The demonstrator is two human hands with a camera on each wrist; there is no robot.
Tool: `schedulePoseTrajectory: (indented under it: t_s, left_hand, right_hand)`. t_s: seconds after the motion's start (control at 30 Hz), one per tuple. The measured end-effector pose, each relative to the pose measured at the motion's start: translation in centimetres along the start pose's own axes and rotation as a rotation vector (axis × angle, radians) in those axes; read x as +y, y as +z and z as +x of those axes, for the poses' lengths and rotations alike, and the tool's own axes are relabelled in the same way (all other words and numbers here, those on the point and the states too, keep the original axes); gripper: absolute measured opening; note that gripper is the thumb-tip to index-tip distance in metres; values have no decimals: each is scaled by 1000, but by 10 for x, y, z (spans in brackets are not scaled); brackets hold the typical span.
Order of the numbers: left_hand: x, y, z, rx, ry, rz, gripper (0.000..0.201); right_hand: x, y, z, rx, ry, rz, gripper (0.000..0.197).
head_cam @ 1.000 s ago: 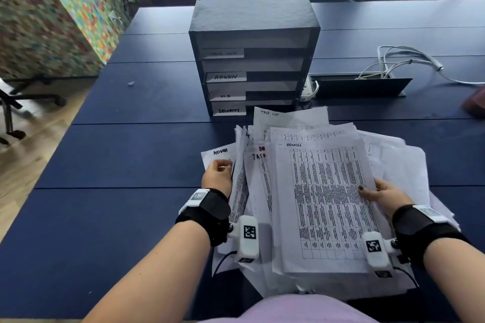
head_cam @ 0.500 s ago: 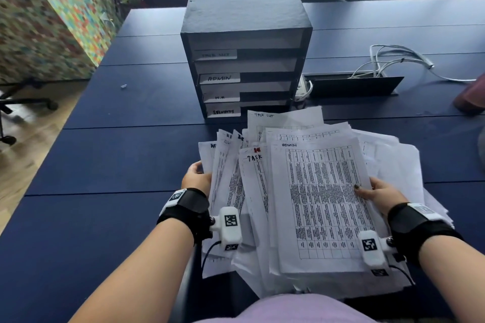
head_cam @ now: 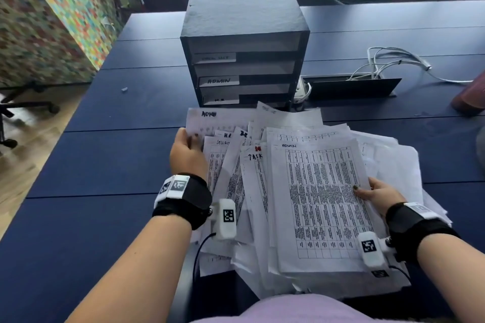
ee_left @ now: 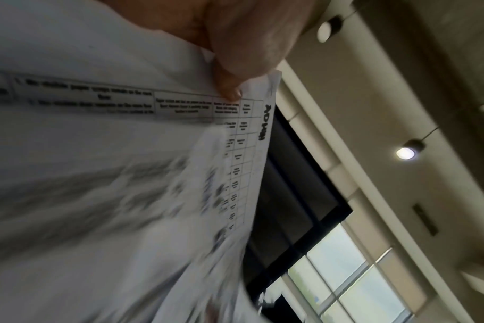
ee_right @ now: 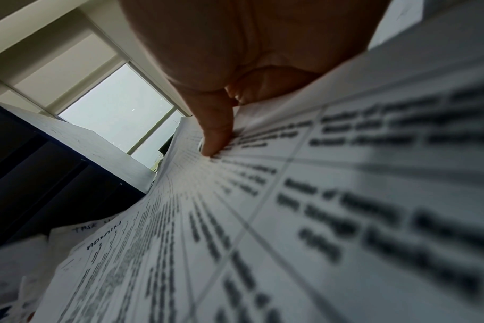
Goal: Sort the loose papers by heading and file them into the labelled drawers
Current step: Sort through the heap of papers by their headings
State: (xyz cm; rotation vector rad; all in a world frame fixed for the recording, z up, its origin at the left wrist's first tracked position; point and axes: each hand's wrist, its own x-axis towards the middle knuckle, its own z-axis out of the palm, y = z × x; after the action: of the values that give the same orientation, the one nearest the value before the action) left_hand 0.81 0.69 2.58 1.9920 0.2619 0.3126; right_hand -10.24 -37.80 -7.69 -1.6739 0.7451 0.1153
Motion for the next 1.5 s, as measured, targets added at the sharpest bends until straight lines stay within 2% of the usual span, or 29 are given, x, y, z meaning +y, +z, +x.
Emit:
schedulePoseTrajectory:
  t_s: [0.2,0.37,0.47,0.53,0.63,0.77,0.87,0.93,1.03,1.17,1.2,1.27,1.3,1.33,1.4,1.43,1.47,1.5]
  left_hand:
    - [52,-34,30,77,230,-102,11]
    - [99,-55,28,171,386,-274,14]
    - [120,-59,26,249,479,-352,7]
    - [128,-56,21,248,497,-378,9]
    - [126,-40,10,164,384,-245,18]
    - [89,-9,0,-39,193,-184,6]
    - [58,15,-17,-180,26,-124,17]
    - [43,26,-25,-244,-84,-36,19]
    - [35,34,-32,-283,-231,63,19]
    - [31,42,-37,-330,-347,15,27]
    - [31,44,-39,-343,-367,9,34]
    - [29,47,-42,-387,-367,40,40]
    - [28,48,-43,-426,-361,68,40]
    - [26,50,-44,-463,-354,91,40]
    - [22,53,-46,-525,-355,124,40]
    - [19,54,-47,-552,-362,133,42]
    - [17,54,-48,-576,-373,146,44]
    - [12,55,-48,-601,-381,169,46]
  right_hand:
    - [-1,-2,0,6,6,-6,19]
    - [-1,-1,-1,14,9,-7,19]
    - [-3,-3,0,12,27,-7,21]
    - [-4,-4,1,25,31,-2,23]
    - [-6,-3,-1,21,5,50,20]
    - [-19,1,-15,-12,-12,138,28]
    - [-30,7,-27,-98,-4,269,82]
    - [-35,13,-31,-165,-25,379,92]
    - [-42,23,-37,-232,-27,461,93]
    - [-47,37,-45,-277,-39,468,91]
    - [-48,41,-47,-280,-34,452,86]
    - [-48,45,-46,-221,-3,444,54]
    - [-48,45,-45,-164,12,407,42]
    - [-44,44,-42,-100,27,347,48]
    - [-43,42,-41,-31,56,110,84]
    - [-44,42,-42,-35,37,-27,89]
    - [-46,43,-46,-61,1,-128,79]
    - [-49,44,-49,-89,-30,-188,60]
